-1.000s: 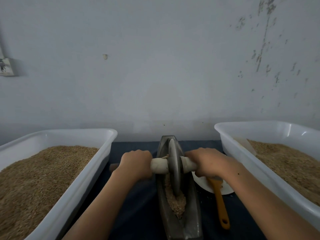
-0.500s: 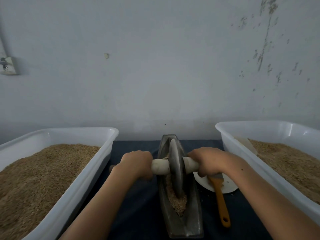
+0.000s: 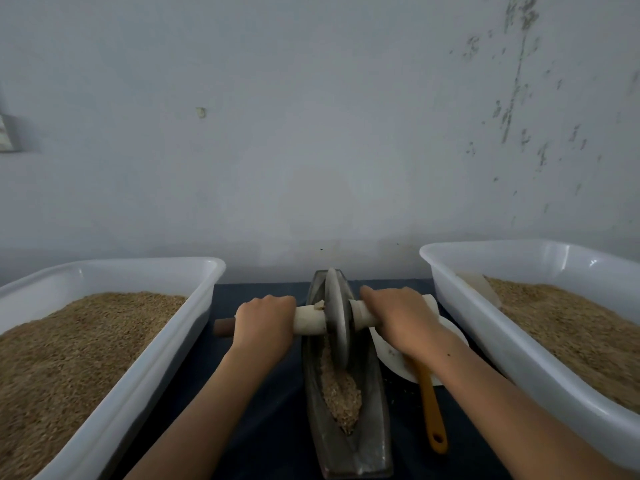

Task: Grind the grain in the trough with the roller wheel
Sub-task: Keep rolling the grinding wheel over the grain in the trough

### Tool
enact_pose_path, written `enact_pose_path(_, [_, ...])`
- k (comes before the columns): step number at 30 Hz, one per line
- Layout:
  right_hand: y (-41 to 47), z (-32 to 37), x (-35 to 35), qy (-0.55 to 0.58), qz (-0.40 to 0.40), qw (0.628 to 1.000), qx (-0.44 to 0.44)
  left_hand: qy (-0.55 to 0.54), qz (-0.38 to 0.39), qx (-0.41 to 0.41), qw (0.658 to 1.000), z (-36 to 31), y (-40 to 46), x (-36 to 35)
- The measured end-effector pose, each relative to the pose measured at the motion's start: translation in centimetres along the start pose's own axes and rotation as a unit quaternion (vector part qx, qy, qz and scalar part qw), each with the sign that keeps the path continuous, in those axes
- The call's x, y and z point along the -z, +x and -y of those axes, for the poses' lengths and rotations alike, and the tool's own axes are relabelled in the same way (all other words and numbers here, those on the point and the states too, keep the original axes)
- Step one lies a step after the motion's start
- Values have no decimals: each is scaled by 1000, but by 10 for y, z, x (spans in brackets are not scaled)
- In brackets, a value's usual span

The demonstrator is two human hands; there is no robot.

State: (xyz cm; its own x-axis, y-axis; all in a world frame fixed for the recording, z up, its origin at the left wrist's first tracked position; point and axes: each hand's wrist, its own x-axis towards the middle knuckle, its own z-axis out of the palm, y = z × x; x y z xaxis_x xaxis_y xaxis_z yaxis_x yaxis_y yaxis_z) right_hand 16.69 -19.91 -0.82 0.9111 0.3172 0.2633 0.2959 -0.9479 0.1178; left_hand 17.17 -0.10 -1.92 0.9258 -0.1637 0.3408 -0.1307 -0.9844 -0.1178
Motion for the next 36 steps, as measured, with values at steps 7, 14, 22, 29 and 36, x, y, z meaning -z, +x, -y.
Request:
enact_pose_path(7, [-1, -2, 19, 7, 148, 989, 5, 3, 174, -10, 985, 6, 4, 11])
enact_pose_path(14, [-2, 0, 20, 2, 165, 986, -7, 6, 172, -1, 985, 3, 3, 13])
enact_pose_path(22, [2, 4, 5, -17, 26, 999, -22, 5, 25, 0, 1000, -1, 2, 3])
enact_pose_path(29, [-2, -1, 23, 3, 191, 982, -5, 4, 188, -19, 982, 4, 4, 14])
enact_pose_path(36, [0, -4, 20, 30, 189, 982, -12, 19, 139, -15, 990, 1, 5, 12])
